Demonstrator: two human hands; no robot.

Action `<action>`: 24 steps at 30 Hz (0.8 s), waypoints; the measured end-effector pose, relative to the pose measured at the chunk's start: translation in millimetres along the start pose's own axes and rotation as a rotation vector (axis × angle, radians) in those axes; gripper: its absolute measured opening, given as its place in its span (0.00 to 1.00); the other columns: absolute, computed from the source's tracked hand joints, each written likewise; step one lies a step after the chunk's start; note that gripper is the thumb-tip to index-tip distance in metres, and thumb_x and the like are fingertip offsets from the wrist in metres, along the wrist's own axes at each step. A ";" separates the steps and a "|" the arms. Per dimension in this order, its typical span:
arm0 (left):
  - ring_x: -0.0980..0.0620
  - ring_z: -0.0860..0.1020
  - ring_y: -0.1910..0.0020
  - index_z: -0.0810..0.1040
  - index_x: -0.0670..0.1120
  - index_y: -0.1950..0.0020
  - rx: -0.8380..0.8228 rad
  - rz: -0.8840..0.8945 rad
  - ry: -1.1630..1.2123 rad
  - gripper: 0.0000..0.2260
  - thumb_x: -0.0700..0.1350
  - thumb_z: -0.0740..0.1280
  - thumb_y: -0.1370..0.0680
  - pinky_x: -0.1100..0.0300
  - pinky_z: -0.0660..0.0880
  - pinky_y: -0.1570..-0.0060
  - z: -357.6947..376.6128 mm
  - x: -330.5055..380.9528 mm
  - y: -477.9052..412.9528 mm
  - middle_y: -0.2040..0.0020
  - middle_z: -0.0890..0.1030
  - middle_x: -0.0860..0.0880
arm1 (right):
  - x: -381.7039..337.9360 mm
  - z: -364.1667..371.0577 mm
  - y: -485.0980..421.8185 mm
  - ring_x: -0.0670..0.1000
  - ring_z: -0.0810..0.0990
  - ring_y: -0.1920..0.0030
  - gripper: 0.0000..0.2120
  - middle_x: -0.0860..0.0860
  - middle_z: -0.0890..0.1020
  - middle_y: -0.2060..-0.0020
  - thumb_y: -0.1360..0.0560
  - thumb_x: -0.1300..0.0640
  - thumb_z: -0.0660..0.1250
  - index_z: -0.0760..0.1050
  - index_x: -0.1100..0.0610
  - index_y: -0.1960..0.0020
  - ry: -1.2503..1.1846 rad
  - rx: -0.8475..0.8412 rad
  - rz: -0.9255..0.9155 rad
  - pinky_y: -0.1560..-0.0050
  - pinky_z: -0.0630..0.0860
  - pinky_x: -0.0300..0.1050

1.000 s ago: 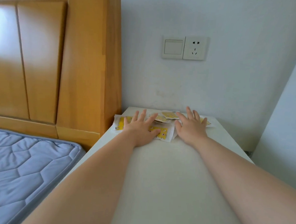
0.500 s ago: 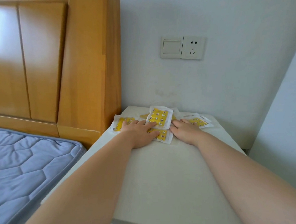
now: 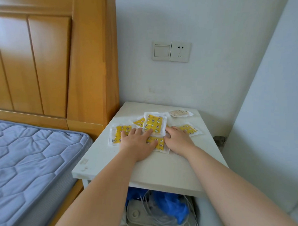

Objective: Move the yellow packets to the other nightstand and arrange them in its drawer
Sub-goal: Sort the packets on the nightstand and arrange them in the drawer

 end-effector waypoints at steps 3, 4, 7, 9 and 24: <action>0.46 0.62 0.30 0.61 0.58 0.28 0.111 -0.023 0.053 0.24 0.64 0.52 0.23 0.42 0.55 0.31 -8.6 4.9 15.4 0.30 0.67 0.48 | -1.3 -13.9 22.9 0.51 0.75 0.44 0.15 0.47 0.78 0.48 0.26 0.59 0.59 0.78 0.50 0.43 -0.337 0.135 0.091 0.45 0.70 0.43; 0.46 0.63 0.30 0.62 0.57 0.29 0.153 -0.036 0.071 0.25 0.64 0.53 0.23 0.41 0.56 0.31 -11.4 4.5 17.7 0.32 0.67 0.48 | 1.0 -19.0 28.6 0.50 0.76 0.45 0.15 0.49 0.79 0.48 0.26 0.61 0.59 0.78 0.53 0.43 -0.456 0.212 0.133 0.48 0.70 0.41; 0.45 0.57 0.27 0.57 0.56 0.25 0.218 -0.058 0.097 0.28 0.64 0.54 0.23 0.38 0.52 0.29 -14.8 2.6 18.1 0.28 0.63 0.48 | 10.5 -34.1 40.3 0.46 0.74 0.48 0.12 0.50 0.76 0.46 0.27 0.63 0.59 0.77 0.55 0.47 -0.599 0.460 0.209 0.50 0.71 0.37; 0.46 0.51 0.24 0.54 0.57 0.24 0.219 -0.056 0.120 0.29 0.64 0.53 0.23 0.38 0.49 0.28 -13.2 0.9 15.2 0.24 0.58 0.48 | 15.8 -40.9 36.9 0.48 0.72 0.44 0.10 0.48 0.74 0.47 0.26 0.63 0.59 0.77 0.57 0.49 -0.496 0.554 0.193 0.44 0.70 0.42; 0.50 0.50 0.23 0.56 0.56 0.23 0.095 0.002 0.135 0.29 0.64 0.51 0.23 0.41 0.45 0.27 -2.0 -1.4 4.0 0.21 0.54 0.50 | 37.8 -13.1 -95.5 0.59 0.59 0.28 0.23 0.57 0.65 0.28 0.19 0.50 0.48 0.65 0.59 0.28 0.175 -0.113 0.276 0.29 0.54 0.54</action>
Point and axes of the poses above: each hand's wrist, its own y-axis away from the middle knuckle, its own z-axis out of the palm, x = y × z, the point moved 4 cm from there along -y, towards the middle knuckle
